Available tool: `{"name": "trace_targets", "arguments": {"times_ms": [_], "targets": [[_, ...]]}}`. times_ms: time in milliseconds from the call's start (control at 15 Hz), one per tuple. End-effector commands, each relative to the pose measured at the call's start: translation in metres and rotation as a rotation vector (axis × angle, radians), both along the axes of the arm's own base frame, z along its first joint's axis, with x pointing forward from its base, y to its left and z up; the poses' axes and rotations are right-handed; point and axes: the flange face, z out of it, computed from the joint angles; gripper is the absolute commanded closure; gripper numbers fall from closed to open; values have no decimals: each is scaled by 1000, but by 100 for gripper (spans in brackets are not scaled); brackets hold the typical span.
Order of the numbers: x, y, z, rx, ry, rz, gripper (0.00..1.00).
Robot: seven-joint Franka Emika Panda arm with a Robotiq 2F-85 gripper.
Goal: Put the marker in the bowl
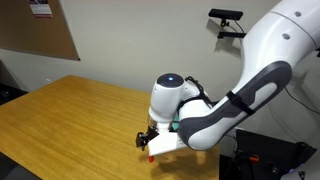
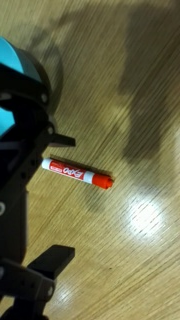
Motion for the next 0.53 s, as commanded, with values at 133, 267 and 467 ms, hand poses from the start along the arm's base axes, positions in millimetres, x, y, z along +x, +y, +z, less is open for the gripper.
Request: {"name": "trace_targets", "arguments": {"times_ms": [133, 267, 467], "targets": [[26, 0, -21, 29, 27, -62, 0], [31, -3, -28, 38, 28, -81, 0], [37, -9, -34, 52, 30, -111, 0]]}}
